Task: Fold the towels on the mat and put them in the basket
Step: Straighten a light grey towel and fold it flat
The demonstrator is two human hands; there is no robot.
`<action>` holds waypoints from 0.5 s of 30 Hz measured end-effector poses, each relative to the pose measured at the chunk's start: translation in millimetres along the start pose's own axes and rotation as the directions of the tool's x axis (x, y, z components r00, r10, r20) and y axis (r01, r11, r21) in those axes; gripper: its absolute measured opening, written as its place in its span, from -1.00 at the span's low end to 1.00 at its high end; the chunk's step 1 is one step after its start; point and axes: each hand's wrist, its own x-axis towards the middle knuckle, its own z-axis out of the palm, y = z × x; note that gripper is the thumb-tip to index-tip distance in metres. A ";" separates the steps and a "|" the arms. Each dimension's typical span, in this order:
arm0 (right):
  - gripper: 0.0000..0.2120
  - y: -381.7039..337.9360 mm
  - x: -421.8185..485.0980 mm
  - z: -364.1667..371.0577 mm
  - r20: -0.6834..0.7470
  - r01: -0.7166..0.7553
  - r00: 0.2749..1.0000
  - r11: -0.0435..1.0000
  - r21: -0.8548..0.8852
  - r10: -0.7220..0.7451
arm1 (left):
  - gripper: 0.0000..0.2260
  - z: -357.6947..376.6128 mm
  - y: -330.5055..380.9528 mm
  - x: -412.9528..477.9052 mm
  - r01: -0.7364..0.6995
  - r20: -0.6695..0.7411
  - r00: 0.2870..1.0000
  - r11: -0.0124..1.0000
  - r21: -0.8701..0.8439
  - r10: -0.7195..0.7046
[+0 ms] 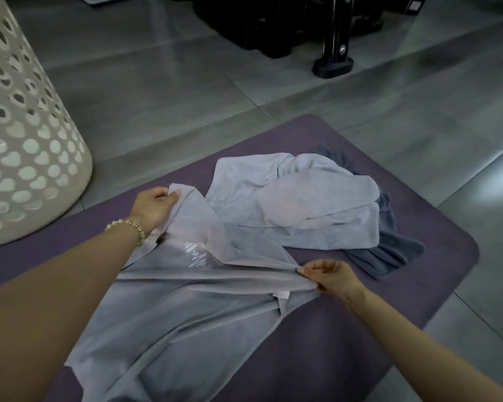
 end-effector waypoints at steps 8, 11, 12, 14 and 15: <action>-0.78 19.7 3.4 6.3 -0.007 0.072 0.997 0.938 -0.340 -0.079 | -0.71 -1.7 2.5 -24.3 0.024 0.057 0.998 1.000 -0.016 -0.023; -0.76 12.1 -0.7 10.5 0.069 0.120 0.992 0.940 -0.319 -0.103 | -0.78 -16.2 7.2 -31.9 -0.012 0.041 0.999 0.999 -0.045 0.014; -0.74 6.4 -3.0 12.9 0.089 0.142 0.989 0.949 -0.281 -0.122 | -0.78 -24.2 9.7 -34.2 -0.034 0.021 0.999 0.997 -0.067 0.036; -0.77 -11.2 -10.8 19.9 0.137 0.151 0.982 0.978 -0.146 -0.131 | -0.78 -44.1 15.6 -37.9 -0.062 -0.048 0.997 0.990 -0.123 0.056; -0.79 -22.5 -14.9 26.0 0.166 0.147 0.977 0.988 -0.053 -0.136 | -0.74 -55.7 19.0 -40.1 -0.075 -0.097 0.993 0.986 -0.149 0.061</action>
